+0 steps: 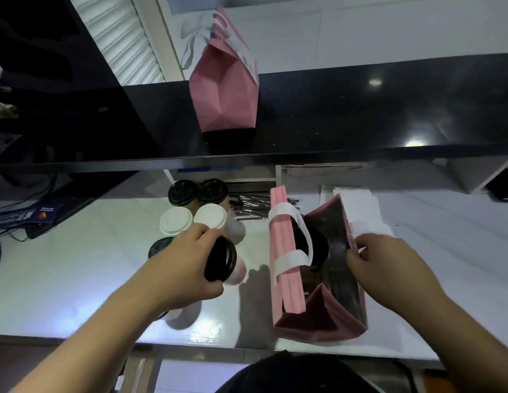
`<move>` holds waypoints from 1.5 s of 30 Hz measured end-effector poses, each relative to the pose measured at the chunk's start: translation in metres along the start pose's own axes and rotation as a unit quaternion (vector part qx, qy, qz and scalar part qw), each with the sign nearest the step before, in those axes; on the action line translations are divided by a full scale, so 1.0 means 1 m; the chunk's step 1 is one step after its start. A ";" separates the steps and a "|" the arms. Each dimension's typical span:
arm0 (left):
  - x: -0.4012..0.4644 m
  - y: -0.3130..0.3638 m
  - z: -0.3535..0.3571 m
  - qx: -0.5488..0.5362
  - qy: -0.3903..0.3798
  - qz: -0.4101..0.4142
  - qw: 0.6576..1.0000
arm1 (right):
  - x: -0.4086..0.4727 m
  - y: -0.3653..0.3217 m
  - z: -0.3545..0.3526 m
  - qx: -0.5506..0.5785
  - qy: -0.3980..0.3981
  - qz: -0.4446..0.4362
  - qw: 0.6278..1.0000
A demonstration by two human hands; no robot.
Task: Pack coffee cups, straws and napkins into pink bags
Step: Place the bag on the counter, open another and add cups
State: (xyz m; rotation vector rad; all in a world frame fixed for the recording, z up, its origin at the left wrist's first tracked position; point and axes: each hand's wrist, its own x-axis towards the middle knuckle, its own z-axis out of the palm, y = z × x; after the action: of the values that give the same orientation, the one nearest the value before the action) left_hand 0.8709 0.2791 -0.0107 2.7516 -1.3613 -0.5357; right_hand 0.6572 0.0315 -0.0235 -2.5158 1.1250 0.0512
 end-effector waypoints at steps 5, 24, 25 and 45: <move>-0.017 0.058 -0.090 -0.061 0.190 0.099 0.975 | -0.008 0.002 -0.006 0.022 -0.006 -0.005 1.000; 0.091 0.152 0.021 0.165 -0.112 0.233 0.952 | -0.009 0.027 -0.012 0.037 -0.002 -0.015 0.999; 0.091 0.151 0.027 0.167 -0.110 0.239 0.950 | -0.009 0.027 -0.012 0.036 -0.003 -0.018 0.999; 0.090 0.141 0.069 0.181 -0.104 0.262 0.942 | -0.014 0.033 -0.010 0.035 -0.004 -0.025 0.999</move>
State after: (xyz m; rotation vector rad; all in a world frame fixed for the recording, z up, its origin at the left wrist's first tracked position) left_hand 0.7914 0.1311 -0.0780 2.4417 -2.3491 -0.5956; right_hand 0.6226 0.0184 -0.0226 -2.4787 1.0418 0.0099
